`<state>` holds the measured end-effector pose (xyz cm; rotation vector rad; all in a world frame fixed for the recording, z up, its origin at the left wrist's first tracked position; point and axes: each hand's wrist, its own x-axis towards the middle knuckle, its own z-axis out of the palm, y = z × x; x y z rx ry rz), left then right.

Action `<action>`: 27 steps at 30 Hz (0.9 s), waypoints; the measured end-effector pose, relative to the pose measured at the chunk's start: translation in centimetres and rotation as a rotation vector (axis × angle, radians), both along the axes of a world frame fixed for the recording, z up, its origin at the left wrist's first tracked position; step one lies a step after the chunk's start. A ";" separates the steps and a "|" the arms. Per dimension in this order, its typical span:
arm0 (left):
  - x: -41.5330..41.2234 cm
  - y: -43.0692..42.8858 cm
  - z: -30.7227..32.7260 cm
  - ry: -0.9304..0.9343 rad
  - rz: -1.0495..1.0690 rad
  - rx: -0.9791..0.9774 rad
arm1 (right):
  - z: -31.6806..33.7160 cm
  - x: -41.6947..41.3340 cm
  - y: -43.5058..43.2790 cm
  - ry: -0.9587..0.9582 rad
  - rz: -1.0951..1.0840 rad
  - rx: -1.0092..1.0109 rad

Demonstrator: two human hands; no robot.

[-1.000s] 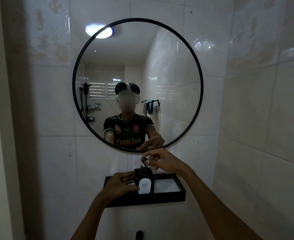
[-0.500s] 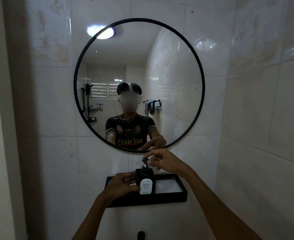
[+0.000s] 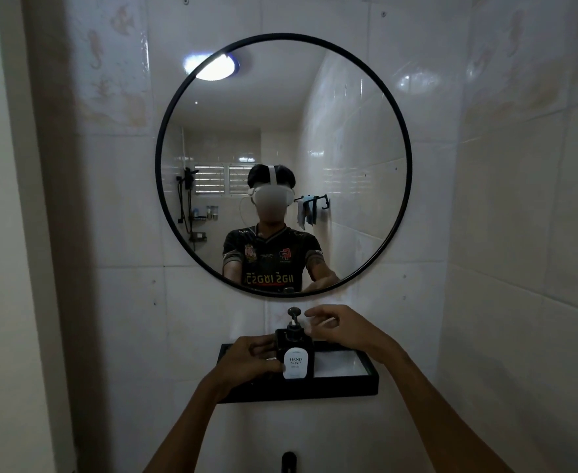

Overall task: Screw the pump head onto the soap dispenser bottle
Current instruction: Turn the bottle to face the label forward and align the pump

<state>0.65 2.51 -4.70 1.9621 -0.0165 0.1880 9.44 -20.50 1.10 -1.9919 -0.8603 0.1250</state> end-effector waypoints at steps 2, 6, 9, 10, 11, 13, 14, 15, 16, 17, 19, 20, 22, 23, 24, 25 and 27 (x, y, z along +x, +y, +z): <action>0.0 0.0 -0.1 -0.007 0.009 0.011 | -0.5 0.0 -0.1 0.019 0.022 -0.055; 0.2 -0.2 0.1 -0.017 -0.007 0.022 | -1.1 0.3 0.0 -0.024 0.036 -0.112; 0.1 -0.2 0.1 -0.012 -0.007 0.007 | -1.3 0.4 0.2 -0.040 0.030 -0.116; 0.1 -0.2 0.0 -0.012 -0.006 0.005 | -1.3 0.4 0.2 -0.041 0.031 -0.119; 0.1 -0.1 0.0 -0.013 -0.005 0.005 | -1.4 0.5 0.3 -0.041 0.032 -0.123; 0.2 -0.1 0.0 -0.013 -0.005 0.009 | -1.4 0.6 0.2 -0.036 0.031 -0.124; 0.2 -0.1 0.0 -0.014 -0.006 0.012 | -1.4 0.6 0.2 -0.033 0.027 -0.123; 0.3 -0.1 0.0 -0.017 -0.008 0.015 | -1.4 0.7 0.2 -0.032 0.024 -0.122; 0.3 -0.1 0.0 -0.019 -0.010 0.016 | -1.5 0.7 0.2 -0.031 0.021 -0.123; 0.3 -0.1 0.1 -0.020 -0.009 0.015 | -1.5 0.6 0.2 -0.029 0.020 -0.125; 0.3 0.0 0.1 -0.020 -0.010 0.005 | -1.5 0.6 0.3 -0.026 0.020 -0.123; 0.4 0.1 0.0 -0.022 -0.015 0.001 | -1.5 0.6 0.3 -0.025 0.022 -0.119; 0.4 0.1 -0.1 -0.024 -0.023 -0.007 | -1.4 0.6 0.3 -0.023 0.028 -0.109; 0.4 0.2 0.0 -0.024 -0.026 -0.009 | -1.3 0.6 0.3 -0.026 0.032 -0.109; 0.5 0.1 0.0 -0.023 -0.028 -0.009 | -1.2 0.6 0.3 -0.033 0.037 -0.114; 0.6 0.1 0.0 -0.020 -0.031 -0.008 | -1.1 0.6 0.3 -0.043 0.040 -0.122; 0.9 -0.3 0.4 -0.009 -0.039 -0.006 | -0.7 0.6 0.1 -0.056 0.034 -0.139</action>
